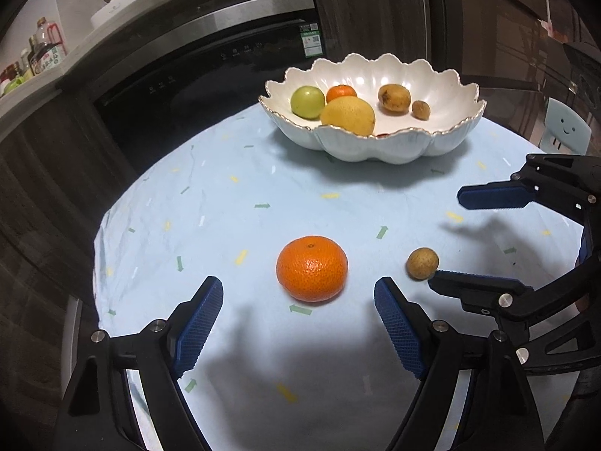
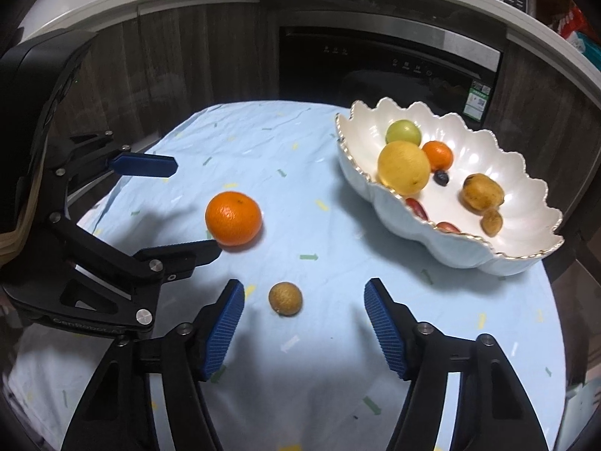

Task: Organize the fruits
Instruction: 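Close the left tool on the tangerine while the right tool grasps the small brown fruit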

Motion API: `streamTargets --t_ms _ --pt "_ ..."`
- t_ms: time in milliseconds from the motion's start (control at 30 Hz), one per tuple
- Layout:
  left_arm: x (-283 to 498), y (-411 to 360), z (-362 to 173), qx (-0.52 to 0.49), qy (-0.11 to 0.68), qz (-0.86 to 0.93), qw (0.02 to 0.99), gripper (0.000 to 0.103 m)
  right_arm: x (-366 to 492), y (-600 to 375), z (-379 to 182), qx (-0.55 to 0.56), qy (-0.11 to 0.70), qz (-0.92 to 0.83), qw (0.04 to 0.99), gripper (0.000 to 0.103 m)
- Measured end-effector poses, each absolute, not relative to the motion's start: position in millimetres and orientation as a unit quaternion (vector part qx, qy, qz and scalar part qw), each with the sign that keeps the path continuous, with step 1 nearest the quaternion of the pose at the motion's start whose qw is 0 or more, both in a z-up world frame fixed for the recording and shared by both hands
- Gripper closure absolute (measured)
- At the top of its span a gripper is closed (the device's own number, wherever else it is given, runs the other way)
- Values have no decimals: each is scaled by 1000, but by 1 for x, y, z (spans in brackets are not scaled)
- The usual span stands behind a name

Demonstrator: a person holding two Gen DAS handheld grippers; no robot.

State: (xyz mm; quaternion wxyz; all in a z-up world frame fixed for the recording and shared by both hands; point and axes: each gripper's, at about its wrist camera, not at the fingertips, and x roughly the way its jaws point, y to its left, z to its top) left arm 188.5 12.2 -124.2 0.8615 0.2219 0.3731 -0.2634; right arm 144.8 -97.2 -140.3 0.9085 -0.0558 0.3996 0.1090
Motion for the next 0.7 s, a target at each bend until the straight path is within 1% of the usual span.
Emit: streamTargets --t_ms 67,233,367,700 --pt "190 12 -127 223 373 -268 860 21 146 -96 -145 -56 404 113 906 44" --pt "195 10 -135 224 377 -278 855 23 149 -93 -151 -54 410 119 903 46" --pt "198 8 -139 223 378 -284 852 25 153 -92 -157 -51 419 124 898 56" --pt "206 4 -148 218 384 -294 848 35 158 -92 -164 -41 427 128 894 61"
